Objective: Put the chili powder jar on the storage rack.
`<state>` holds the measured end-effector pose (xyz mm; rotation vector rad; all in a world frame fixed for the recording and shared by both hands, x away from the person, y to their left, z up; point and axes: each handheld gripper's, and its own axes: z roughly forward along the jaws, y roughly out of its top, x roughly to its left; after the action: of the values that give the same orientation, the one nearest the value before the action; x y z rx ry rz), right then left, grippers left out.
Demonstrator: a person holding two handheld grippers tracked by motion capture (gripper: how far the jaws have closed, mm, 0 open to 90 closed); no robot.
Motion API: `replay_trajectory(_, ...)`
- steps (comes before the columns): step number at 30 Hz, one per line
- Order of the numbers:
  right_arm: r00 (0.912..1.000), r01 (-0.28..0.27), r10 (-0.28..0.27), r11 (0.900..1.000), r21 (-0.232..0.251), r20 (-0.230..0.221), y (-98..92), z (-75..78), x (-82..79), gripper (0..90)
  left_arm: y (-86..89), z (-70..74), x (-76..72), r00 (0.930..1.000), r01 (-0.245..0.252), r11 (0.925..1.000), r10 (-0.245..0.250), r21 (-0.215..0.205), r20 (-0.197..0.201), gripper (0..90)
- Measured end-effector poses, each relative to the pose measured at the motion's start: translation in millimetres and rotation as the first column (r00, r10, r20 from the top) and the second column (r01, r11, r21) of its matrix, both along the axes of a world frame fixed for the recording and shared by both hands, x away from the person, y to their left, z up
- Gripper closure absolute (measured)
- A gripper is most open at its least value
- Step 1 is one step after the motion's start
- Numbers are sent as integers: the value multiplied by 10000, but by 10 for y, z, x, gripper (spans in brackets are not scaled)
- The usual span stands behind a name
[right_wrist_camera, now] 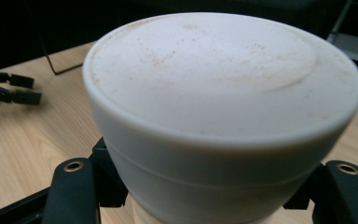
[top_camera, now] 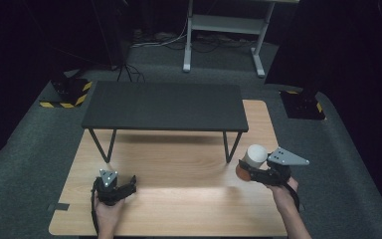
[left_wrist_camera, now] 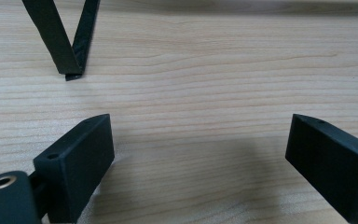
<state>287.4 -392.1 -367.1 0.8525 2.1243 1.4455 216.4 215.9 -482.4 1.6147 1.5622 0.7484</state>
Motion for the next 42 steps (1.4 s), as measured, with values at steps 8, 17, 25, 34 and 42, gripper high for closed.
replay_trajectory(8, 9946, -1024, 1020, 9945, 201, 194, 21, 376, 174, 343, 7, -5, -5, 10000, 3, 10000, -2, -51, 40, 81)
replay_trajectory(17, 9888, -1409, 1394, 9897, 267, 537, 144, 851, 389, 344, 24, -12, -13, 9999, 24, 9999, -22, -162, 112, 81)
replay_trajectory(25, 9916, -1171, 1175, 9931, -117, 531, 390, 1113, 602, 344, 43, -18, -25, 9998, 36, 9997, -32, -232, 189, 81)
replay_trajectory(34, 9968, -681, 672, 9974, 221, 428, 628, 1239, 823, 345, 48, -21, -28, 9998, 27, 9996, -22, -267, 215, 81)
replay_trajectory(42, 9987, 95, -93, 9999, -51, 507, 880, 1313, 961, 345, 49, -21, -31, 9997, 23, 9996, -17, -273, 224, 81)
